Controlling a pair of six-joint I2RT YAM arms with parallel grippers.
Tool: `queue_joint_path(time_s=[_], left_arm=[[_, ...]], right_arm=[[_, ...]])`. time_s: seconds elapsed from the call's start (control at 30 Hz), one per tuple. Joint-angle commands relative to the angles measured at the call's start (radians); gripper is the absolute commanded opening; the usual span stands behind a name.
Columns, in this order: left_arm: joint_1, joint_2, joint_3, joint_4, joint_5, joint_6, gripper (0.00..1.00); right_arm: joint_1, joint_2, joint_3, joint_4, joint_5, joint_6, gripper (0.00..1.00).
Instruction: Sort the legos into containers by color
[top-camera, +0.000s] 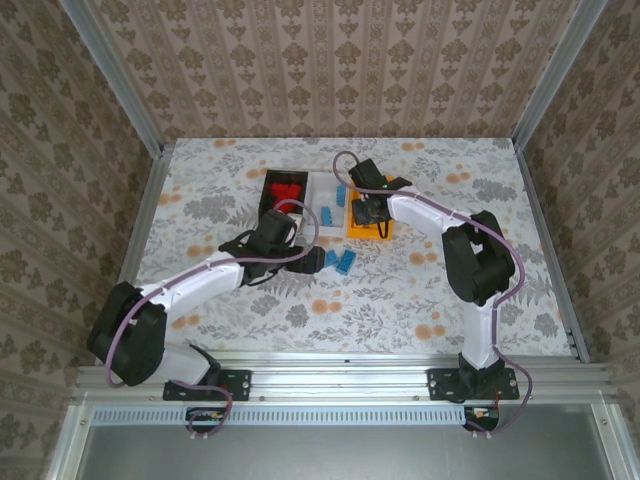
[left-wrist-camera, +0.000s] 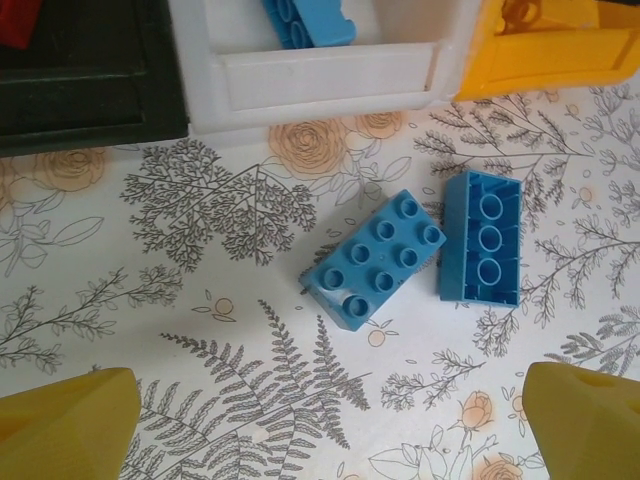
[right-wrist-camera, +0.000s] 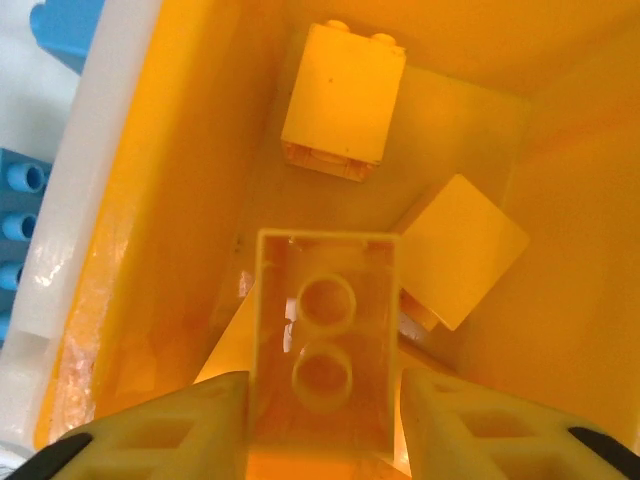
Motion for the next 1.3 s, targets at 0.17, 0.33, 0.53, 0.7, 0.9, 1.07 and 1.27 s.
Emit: queue_joint_path(time_s=[0.17,0.33,0.53,0.7,0.9,1.07,1.27], left_arm=[[-0.023,0.098,0.090,-0.040,0.002,0.175,0.93],[-0.056,0.194,0.195,-0.130,-0.068,0.338,0.77],[-0.113,0.279,0.250,-0.222,-0.108,0.431,0.75],[-0.151,0.383,0.283,-0.233,-0.215,0.446,0.76],[-0.145,0.449,0.311,-0.173,-0.244,0.461,0.70],[-0.133,0.511,0.357,-0.147,-0.227,0.480,0.65],[-0.123,0.554,0.374,-0.140,-0.199,0.485,0.53]], right_arm=[[-0.006,-0.102,0.011,-0.010,-0.048,-0.009,0.54],[-0.003,-0.261,-0.098,0.043,-0.113,0.039,0.55],[-0.002,-0.477,-0.289,0.091,-0.143,0.104,0.57],[0.003,-0.592,-0.370,0.073,-0.136,0.108,0.57],[0.015,-0.713,-0.456,0.071,-0.156,0.124,0.58],[0.026,-0.749,-0.501,0.071,-0.158,0.130,0.59],[0.032,-0.757,-0.522,0.079,-0.173,0.132,0.59]])
